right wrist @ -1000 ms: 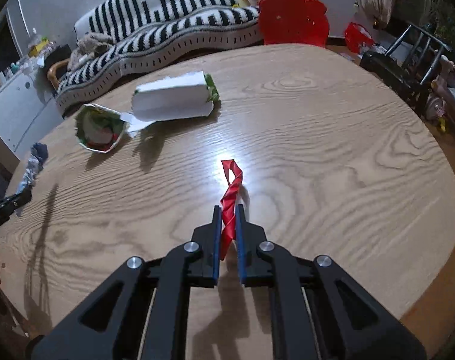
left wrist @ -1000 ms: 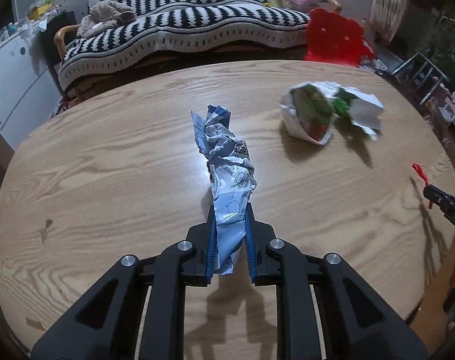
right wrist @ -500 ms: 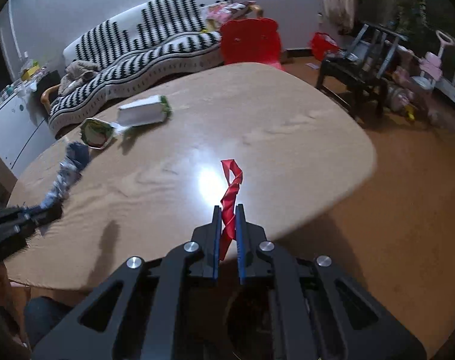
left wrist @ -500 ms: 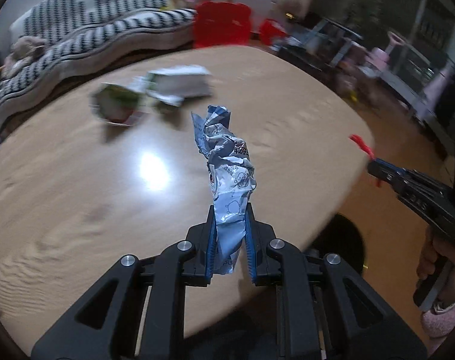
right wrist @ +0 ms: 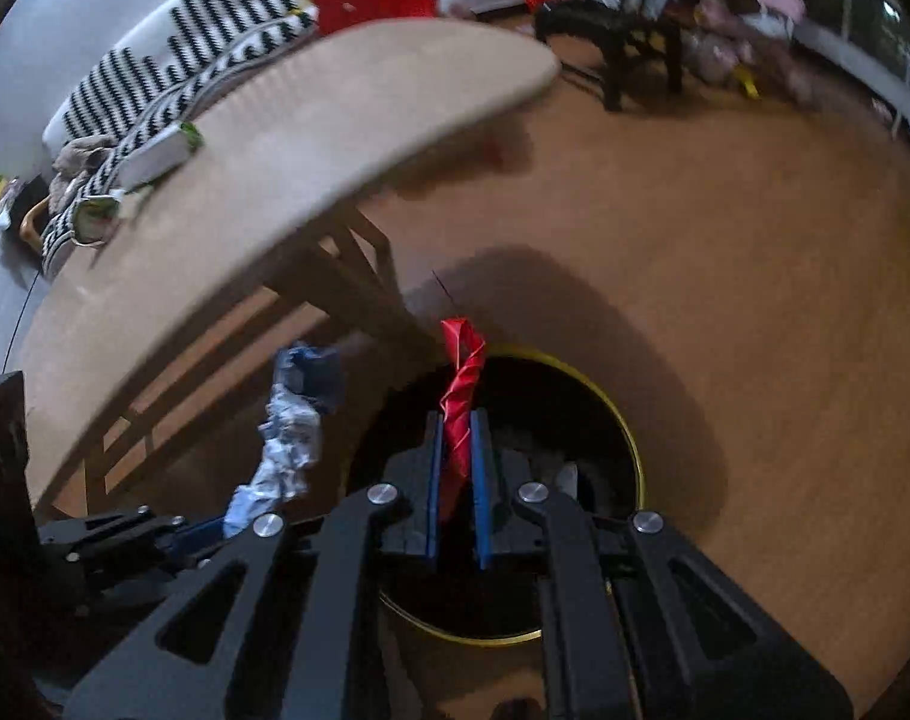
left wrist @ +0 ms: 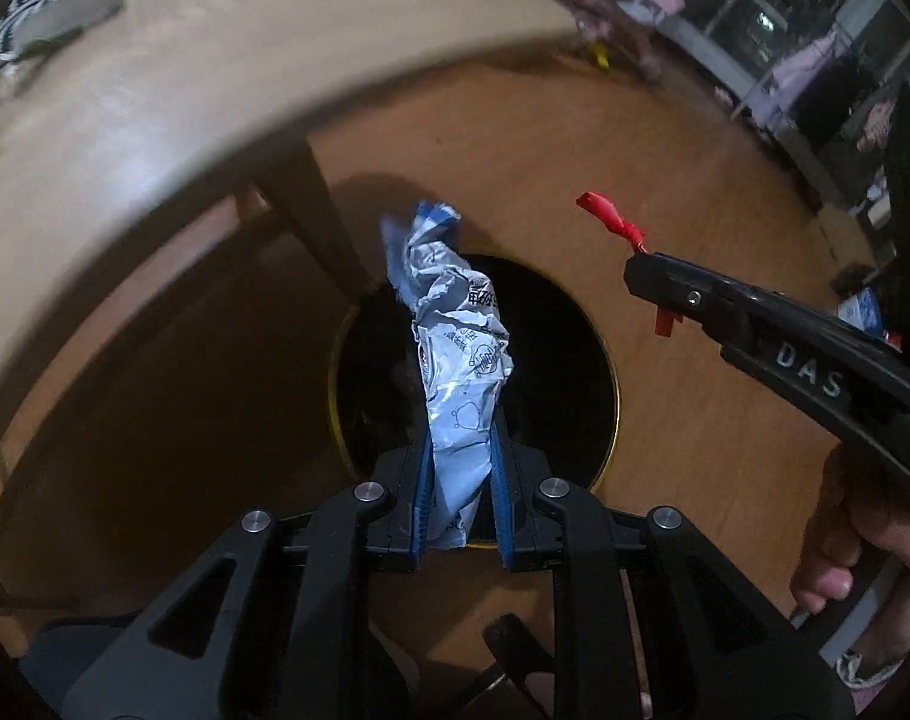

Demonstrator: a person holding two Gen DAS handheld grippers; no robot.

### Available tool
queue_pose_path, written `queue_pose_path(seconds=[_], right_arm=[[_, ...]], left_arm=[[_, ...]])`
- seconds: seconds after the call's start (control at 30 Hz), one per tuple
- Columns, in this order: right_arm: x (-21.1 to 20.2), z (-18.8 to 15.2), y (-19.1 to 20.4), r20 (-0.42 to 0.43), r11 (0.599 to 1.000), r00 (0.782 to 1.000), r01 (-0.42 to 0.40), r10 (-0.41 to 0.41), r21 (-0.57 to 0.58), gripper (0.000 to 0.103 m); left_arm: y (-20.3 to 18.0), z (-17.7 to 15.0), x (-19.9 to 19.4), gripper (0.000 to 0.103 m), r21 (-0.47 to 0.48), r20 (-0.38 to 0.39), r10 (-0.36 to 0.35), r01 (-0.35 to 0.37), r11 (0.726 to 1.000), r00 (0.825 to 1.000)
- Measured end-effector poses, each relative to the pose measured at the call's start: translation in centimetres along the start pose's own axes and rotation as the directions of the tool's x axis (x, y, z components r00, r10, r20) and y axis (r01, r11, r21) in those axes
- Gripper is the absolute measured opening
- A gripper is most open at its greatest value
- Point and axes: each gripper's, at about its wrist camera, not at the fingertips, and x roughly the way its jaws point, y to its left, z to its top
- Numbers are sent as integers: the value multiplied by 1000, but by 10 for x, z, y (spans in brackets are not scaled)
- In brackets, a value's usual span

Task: Collect trash
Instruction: 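Carry the foil and red ribbon over the black bin and open both tools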

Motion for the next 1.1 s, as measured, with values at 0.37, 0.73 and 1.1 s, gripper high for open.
queue_pose_path(seconds=[0.37, 0.73, 1.1], right_arm=[[34, -22, -31, -84, 998, 996, -7, 13, 70, 10], [41, -21, -27, -101, 998, 995, 9, -2, 69, 10], [43, -19, -29, -101, 997, 995, 9, -1, 77, 10]], left_arm=[[-3, -3, 42, 16, -13, -40, 27, -27, 1000, 999], [2, -1, 48, 16, -4, -63, 24, -24, 1000, 998], [-1, -5, 44, 16, 2, -54, 25, -25, 1000, 998]])
